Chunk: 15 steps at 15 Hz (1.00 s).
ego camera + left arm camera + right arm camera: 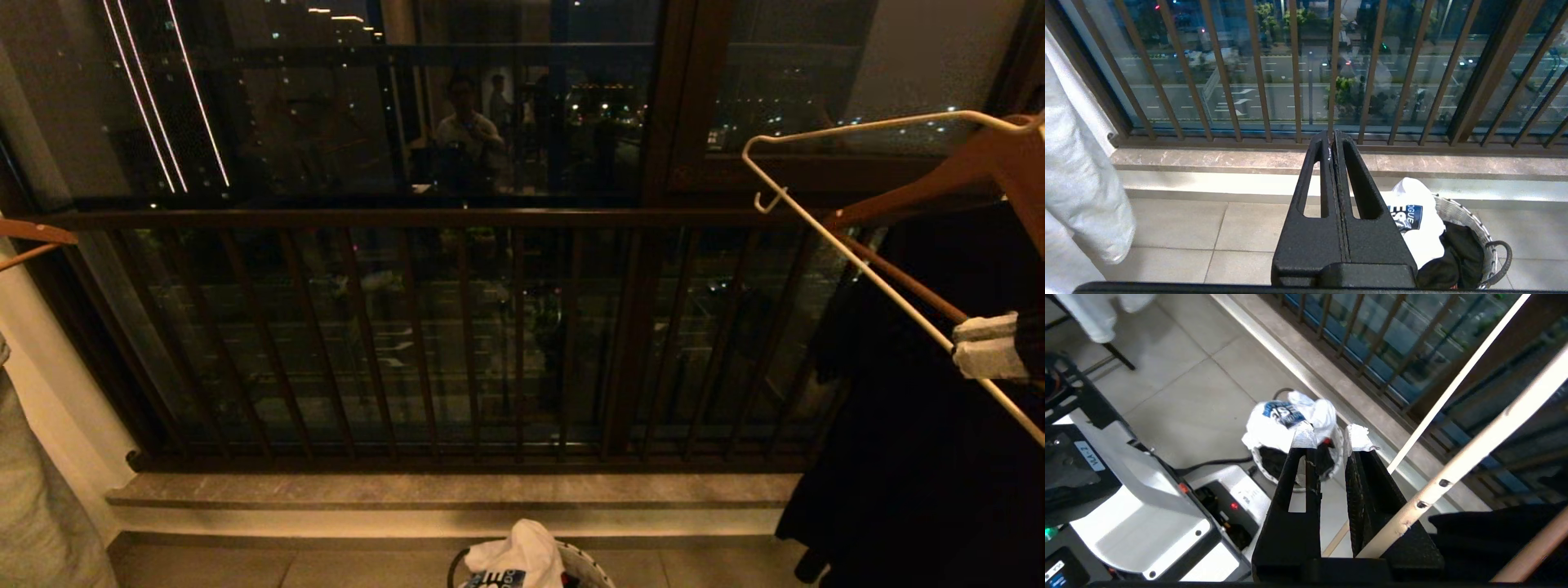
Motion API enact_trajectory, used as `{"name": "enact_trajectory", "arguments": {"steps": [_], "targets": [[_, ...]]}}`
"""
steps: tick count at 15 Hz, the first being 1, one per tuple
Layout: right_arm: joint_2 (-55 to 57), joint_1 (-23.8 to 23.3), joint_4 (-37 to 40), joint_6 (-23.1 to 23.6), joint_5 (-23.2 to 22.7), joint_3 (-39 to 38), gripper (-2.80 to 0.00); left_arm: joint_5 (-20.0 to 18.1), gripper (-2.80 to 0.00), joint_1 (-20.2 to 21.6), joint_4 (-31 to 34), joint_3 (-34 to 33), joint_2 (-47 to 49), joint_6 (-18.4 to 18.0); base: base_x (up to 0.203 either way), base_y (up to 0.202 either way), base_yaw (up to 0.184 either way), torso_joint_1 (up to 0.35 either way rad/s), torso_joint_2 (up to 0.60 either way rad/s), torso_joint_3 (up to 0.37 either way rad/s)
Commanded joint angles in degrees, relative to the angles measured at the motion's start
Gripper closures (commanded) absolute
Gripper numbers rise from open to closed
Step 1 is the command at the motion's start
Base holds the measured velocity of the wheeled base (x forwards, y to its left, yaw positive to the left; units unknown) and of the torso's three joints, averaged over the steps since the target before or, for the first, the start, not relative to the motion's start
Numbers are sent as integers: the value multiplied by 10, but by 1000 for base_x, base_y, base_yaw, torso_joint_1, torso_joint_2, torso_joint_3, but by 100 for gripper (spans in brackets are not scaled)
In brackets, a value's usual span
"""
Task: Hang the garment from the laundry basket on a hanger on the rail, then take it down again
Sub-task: Pick up the clothes rack on the clothesline
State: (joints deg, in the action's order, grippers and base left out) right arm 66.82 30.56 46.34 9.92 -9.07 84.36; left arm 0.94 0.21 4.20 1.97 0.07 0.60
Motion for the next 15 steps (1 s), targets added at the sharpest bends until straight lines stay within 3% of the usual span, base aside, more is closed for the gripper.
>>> {"name": "enact_trajectory", "arguments": {"steps": [1,9,12,15], "targets": [[-22,0,-47,1,-9,-67,0,0,0,0,0,0,0,0,0,0,0,0,0,0],[-29,-1,-251,-3,-57,-265,0,0,0,1,0,0,0,0,0,0,0,0,0,0],[-29,-1,-335,-34,-59,-327,0,0,0,0,0,0,0,0,0,0,0,0,0,0],[-29,-2,-362,-46,-56,-354,0,0,0,1,0,0,0,0,0,0,0,0,0,0]]}}
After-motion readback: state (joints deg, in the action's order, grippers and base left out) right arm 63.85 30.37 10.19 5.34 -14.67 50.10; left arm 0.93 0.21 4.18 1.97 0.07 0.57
